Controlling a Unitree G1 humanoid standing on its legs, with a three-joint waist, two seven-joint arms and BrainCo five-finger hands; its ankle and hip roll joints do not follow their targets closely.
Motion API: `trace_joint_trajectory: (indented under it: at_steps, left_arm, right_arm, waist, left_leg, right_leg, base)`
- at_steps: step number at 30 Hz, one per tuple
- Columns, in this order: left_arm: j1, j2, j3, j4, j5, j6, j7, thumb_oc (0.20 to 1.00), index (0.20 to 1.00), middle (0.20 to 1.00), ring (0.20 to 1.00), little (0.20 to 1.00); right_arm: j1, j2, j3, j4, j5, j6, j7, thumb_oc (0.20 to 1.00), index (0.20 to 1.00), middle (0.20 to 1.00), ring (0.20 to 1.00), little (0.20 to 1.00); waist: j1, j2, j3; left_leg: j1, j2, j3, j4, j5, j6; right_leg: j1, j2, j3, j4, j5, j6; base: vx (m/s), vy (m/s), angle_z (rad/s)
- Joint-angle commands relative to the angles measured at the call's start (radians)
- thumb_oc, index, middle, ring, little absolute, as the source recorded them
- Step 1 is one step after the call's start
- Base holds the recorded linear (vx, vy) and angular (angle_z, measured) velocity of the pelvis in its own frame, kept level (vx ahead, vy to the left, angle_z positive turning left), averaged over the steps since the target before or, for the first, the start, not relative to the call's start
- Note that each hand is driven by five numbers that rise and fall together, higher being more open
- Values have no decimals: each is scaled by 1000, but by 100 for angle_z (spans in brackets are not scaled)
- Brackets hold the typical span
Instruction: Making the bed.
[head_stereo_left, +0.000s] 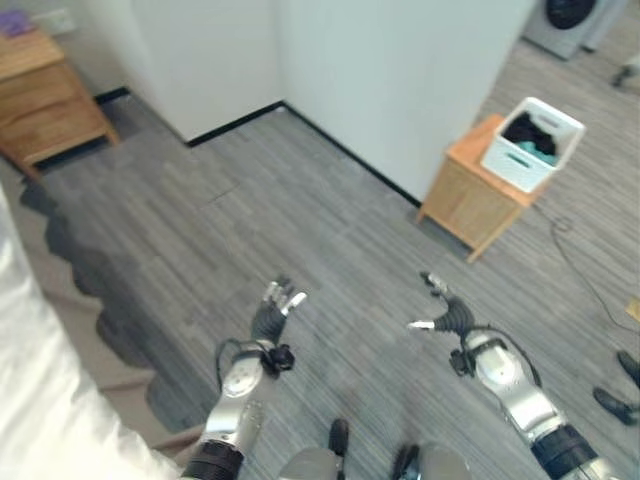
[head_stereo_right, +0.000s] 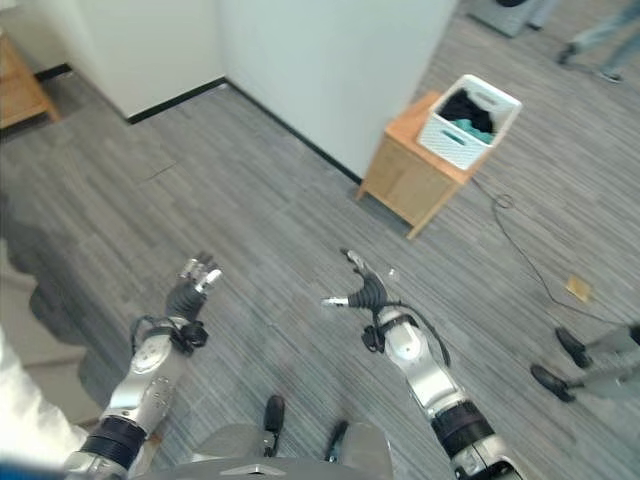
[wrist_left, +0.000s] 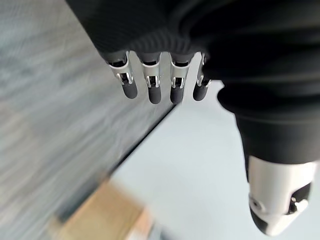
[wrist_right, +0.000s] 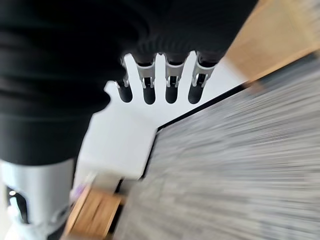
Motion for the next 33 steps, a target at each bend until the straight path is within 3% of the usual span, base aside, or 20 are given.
trace_joint_trajectory:
  at_steps: [1, 5, 8, 10, 12, 13, 14, 15, 17, 19, 20, 23, 25, 33]
  left_arm:
    - [27, 1, -10, -39, 44, -55, -4, 1000, 1000, 1000, 1000, 1000]
    - [24, 9, -7, -43, 67, -65, 0, 1000, 1000, 1000, 1000, 1000]
    - [43, 21, 6, -55, 90, -67, -1, 1000, 1000, 1000, 1000, 1000]
    - [70, 14, 49, -44, 97, -78, 12, 1000, 1000, 1000, 1000, 1000]
    - [96, 1, 72, -57, 98, -83, 22, 1000, 1000, 1000, 1000, 1000]
    - [97, -6, 75, -61, 96, -88, 29, 1000, 1000, 1000, 1000, 1000]
    - [66, -23, 76, -65, 74, -96, 51, 1000, 1000, 1000, 1000, 1000]
    - [65, -23, 76, -65, 74, -96, 51, 1000, 1000, 1000, 1000, 1000]
    - [37, -36, 67, -66, 66, -97, 60, 1000, 1000, 1000, 1000, 1000]
    - [25, -42, 62, -72, 58, -91, 60, 1000, 1000, 1000, 1000, 1000]
    - [31, -45, 62, -76, 59, -87, 53, 1000, 1000, 1000, 1000, 1000]
    - [43, -55, 52, -73, 77, -76, 42, 1000, 1000, 1000, 1000, 1000]
    - [54, -62, 44, -75, 78, -68, 34, 1000, 1000, 1000, 1000, 1000]
    - [84, -40, 37, -99, 108, -61, 6, 1000, 1000, 1000, 1000, 1000]
  right_arm:
    - [-10, 0, -2, -32, -42, -39, -3, 1000, 1000, 1000, 1000, 1000]
    - [11, -1, -4, -27, -71, -28, -5, 1000, 1000, 1000, 1000, 1000]
    - [22, 6, 0, -17, -68, -26, 5, 1000, 1000, 1000, 1000, 1000]
    - [15, 17, 18, 7, -48, -31, 17, 1000, 1000, 1000, 1000, 1000]
    - [13, 10, 41, 13, -47, -33, 27, 1000, 1000, 1000, 1000, 1000]
    - [12, 7, 47, 14, -37, -40, 27, 1000, 1000, 1000, 1000, 1000]
    - [-4, -2, 55, 29, -24, -33, 12, 1000, 1000, 1000, 1000, 1000]
    - [-5, -1, 54, 29, -24, -33, 12, 1000, 1000, 1000, 1000, 1000]
    - [-15, -12, 54, 27, -22, -27, 1, 1000, 1000, 1000, 1000, 1000]
    - [-5, -21, 37, 17, -15, -23, -7, 1000, 1000, 1000, 1000, 1000]
    - [2, -24, 32, 11, -11, -20, -6, 1000, 1000, 1000, 1000, 1000]
    - [26, -27, 10, 5, -5, -22, 0, 1000, 1000, 1000, 1000, 1000]
    - [34, -19, 12, 8, -5, -19, 6, 1000, 1000, 1000, 1000, 1000]
    - [36, 18, 15, 19, 16, -33, 12, 1000, 1000, 1000, 1000, 1000]
  waist:
    - [-16, -19, -22]
    - [-55, 3, -10]
    - [-69, -5, -21]
    - [-68, 2, -51]
    - [-53, 8, -61]
    - [-44, 14, -57]
    - [-38, 14, -30]
    - [-40, 12, -32]
    - [-54, 6, -18]
    - [-89, 8, -30]
    - [-97, 13, -36]
    - [-118, 38, -58]
    - [-129, 48, -71]
    - [-118, 25, -94]
  left_leg:
    - [-26, 81, -31, 4, -123, -66]
    - [21, 91, -166, 4, -154, -79]
    - [57, 91, -236, 4, -178, -87]
    - [90, 114, -237, 7, -194, -102]
    - [57, 109, -234, 129, -204, -126]
    - [28, 107, -211, 181, -178, -146]
    - [-89, 106, -126, 329, -132, -176]
    - [-96, 103, -128, 331, -128, -176]
    - [-164, 143, 30, 377, -120, -164]
    - [-160, 206, 213, 311, -117, -143]
    - [-146, 201, 256, 268, -118, -135]
    - [-87, 162, 300, 118, -90, -118]
    - [-43, 149, 289, 63, -85, -115]
    - [10, 154, 268, 4, -82, -109]
  right_leg:
    - [72, 32, 95, -194, 143, 14]
    - [1, 33, 245, -210, 191, 33]
    - [46, 8, 206, -223, 203, 23]
    - [81, 14, 188, -226, 198, 24]
    - [124, 16, 168, -226, 174, 5]
    - [146, 11, 148, -226, 160, -4]
    - [195, -11, 83, -226, 120, -25]
    - [190, -14, 82, -226, 122, -25]
    - [219, -22, 32, -226, 97, -41]
    - [235, -22, -29, -226, 73, -52]
    - [240, -17, -39, -226, 69, -52]
    - [256, -5, -75, -226, 72, -44]
    - [270, -3, -92, -226, 71, -41]
    - [300, -9, -110, -226, 90, -35]
  base:
    - [353, -73, 92]
    - [355, -152, 132]
    - [296, -245, 151]
    - [345, -280, 136]
    - [244, -214, 46]
    - [91, -234, 2]
    - [26, -176, 9]
    - [-34, -187, 39]
    - [-20, -163, 101]
    - [22, -146, 140]
    - [69, -49, 88]
    - [97, 18, 61]
    - [100, 50, 10]
    - [47, 49, 8]
